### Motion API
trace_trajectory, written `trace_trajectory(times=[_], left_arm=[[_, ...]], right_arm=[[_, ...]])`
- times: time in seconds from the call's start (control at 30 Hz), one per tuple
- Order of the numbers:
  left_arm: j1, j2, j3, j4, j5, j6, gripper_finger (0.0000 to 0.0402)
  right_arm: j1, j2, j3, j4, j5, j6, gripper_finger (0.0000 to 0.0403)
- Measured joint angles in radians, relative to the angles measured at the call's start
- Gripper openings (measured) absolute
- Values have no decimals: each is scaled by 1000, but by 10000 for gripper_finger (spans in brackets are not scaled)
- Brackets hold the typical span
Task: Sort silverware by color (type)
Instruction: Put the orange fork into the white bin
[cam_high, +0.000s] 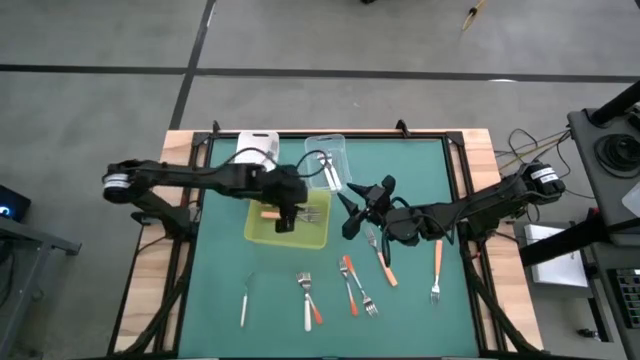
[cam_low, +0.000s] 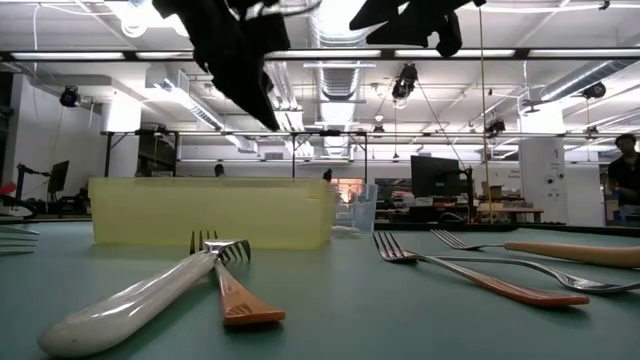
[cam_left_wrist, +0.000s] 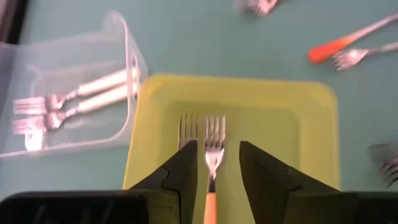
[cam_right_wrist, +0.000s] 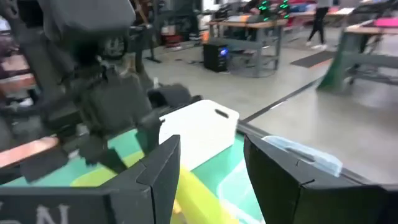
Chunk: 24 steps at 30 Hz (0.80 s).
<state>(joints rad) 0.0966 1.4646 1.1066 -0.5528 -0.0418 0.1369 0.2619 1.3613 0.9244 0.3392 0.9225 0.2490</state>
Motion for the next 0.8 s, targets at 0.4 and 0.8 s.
trace_trajectory(times=[0.4, 0.8], left_arm=[[-72, -240, -207, 228, -2, -68, 98], [-82, -367, -328, 323, -2, -146, 97]], right_arm=[[0, 26, 184, -498, -107, 303, 169], [0, 154, 361, -927, -502, 545, 169]])
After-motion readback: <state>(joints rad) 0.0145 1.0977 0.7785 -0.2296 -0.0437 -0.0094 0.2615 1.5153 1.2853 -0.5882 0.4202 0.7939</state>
